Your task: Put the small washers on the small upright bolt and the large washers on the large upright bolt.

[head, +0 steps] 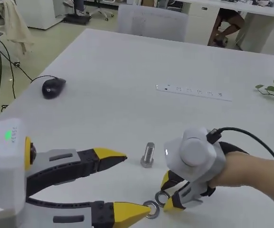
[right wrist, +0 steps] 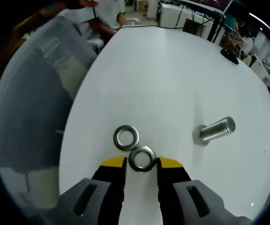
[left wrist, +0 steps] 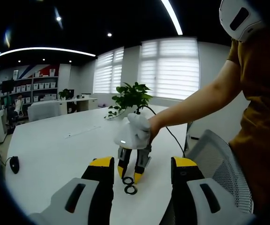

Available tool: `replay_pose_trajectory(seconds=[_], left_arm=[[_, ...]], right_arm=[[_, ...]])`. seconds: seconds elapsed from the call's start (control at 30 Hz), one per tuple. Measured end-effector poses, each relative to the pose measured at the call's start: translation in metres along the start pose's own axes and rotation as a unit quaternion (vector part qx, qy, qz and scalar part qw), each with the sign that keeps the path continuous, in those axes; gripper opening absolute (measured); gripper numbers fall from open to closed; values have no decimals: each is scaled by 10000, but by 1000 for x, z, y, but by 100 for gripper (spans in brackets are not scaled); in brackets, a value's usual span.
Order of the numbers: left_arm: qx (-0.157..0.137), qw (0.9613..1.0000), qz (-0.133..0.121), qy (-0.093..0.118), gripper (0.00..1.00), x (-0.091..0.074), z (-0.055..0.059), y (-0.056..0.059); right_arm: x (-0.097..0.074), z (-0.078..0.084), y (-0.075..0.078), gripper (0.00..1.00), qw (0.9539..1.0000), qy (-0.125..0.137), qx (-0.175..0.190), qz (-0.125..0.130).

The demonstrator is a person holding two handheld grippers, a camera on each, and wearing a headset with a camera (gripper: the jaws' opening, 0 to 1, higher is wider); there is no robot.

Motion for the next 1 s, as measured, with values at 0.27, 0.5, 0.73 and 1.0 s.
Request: replay_pose_trajectory(seconds=[0.27, 0.5, 0.73, 1.0], left_arm=[[-17, 10000, -22, 12, 47, 0, 0, -1], [-28, 10000, -32, -27, 47, 1, 2, 0], [-11, 10000, -40, -44, 47, 1, 1, 1], [-22, 10000, -23, -46, 47, 1, 1, 3]], right_arm=[[0, -3, 1, 26, 9999, -93, -38, -12], [0, -3, 1, 23, 9999, -113, 27, 64], [-2, -4, 0, 22, 9997, -145, 170, 65], [-5, -3, 1, 21, 9996, -133, 232, 96]])
Point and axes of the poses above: the centre of the closed fingertips' face, and the gripper's own axes: x roughly forward along the fingers, y roughly to its right, z roughly out of its underside, the point moved 6 cm from there along -x, roughly backward along the fingers, and after that the axes turned 2 degrees about -z, right-handed, at the moved point
